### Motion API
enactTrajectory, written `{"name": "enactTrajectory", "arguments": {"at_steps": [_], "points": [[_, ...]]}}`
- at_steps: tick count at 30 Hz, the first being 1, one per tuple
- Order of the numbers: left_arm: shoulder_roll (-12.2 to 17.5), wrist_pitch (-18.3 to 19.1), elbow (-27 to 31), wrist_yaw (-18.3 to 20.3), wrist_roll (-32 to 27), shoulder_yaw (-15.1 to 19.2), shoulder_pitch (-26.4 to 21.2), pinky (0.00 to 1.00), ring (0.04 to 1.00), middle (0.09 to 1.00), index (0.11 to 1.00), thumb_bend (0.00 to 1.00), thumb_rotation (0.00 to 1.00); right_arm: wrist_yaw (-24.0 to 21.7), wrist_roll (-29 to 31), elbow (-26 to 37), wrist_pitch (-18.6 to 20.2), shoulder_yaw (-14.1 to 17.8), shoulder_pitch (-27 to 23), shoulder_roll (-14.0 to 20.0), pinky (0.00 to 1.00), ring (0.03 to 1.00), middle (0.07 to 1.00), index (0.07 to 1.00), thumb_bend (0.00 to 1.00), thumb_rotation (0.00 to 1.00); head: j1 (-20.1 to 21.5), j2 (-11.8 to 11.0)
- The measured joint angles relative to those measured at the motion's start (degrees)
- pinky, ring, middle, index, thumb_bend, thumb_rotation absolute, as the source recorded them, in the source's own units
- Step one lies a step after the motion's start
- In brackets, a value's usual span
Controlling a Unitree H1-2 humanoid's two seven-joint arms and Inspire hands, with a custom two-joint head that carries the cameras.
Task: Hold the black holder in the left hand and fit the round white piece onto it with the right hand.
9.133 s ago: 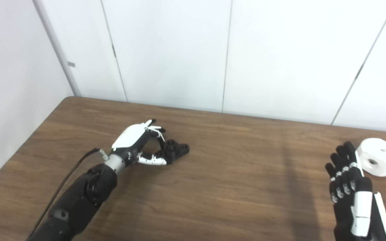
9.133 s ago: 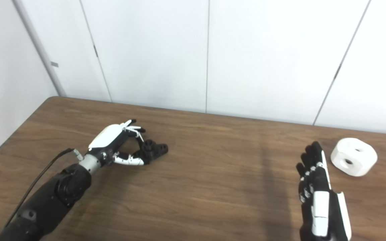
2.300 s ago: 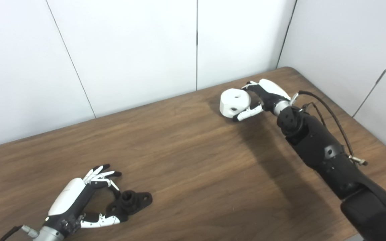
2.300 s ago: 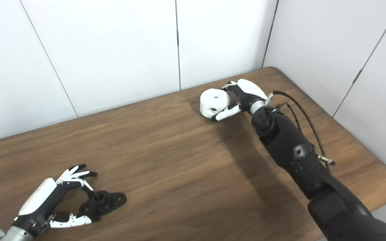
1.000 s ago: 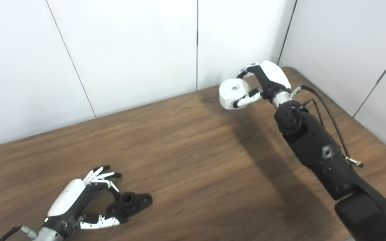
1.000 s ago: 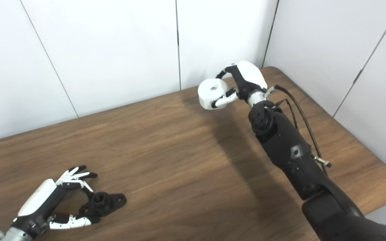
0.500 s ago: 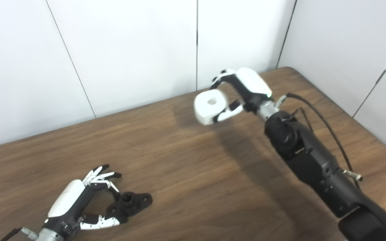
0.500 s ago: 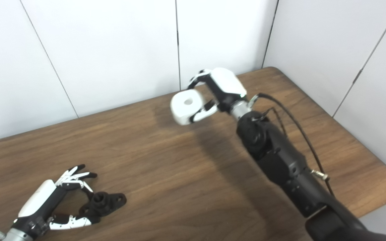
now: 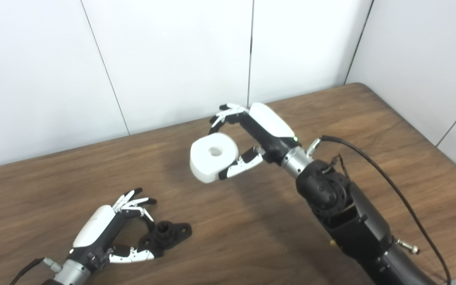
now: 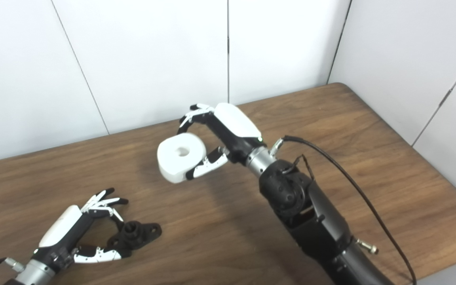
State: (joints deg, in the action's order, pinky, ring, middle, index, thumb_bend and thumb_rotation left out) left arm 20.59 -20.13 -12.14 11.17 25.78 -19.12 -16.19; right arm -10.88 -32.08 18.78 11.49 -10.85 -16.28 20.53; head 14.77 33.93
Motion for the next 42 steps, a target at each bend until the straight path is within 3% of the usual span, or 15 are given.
{"name": "enactTrajectory", "arguments": {"at_steps": [15,25,42], "points": [[-1.5,3.0,1.4,-1.3,1.6,-0.1,0.7,1.00,1.000,0.864,0.482,0.52,0.05,-5.1,3.8,4.4,-0.1,0.3,3.0,-0.5,0.76,0.922,0.755,0.480,0.52,0.14,-7.5,3.0],[-2.1,5.2,2.5,-1.5,2.5,-0.8,0.7,1.00,1.000,0.863,0.482,0.52,0.05,-8.9,5.7,8.4,1.0,0.5,4.0,-0.2,0.76,0.924,0.756,0.480,0.52,0.14,-10.2,6.8],[-3.4,8.3,4.7,-1.6,3.7,-2.2,0.8,1.00,1.000,0.863,0.482,0.52,0.05,-11.9,5.4,9.0,2.5,-1.8,5.1,-2.4,0.77,0.927,0.767,0.481,0.52,0.14,-13.2,9.2]]}}
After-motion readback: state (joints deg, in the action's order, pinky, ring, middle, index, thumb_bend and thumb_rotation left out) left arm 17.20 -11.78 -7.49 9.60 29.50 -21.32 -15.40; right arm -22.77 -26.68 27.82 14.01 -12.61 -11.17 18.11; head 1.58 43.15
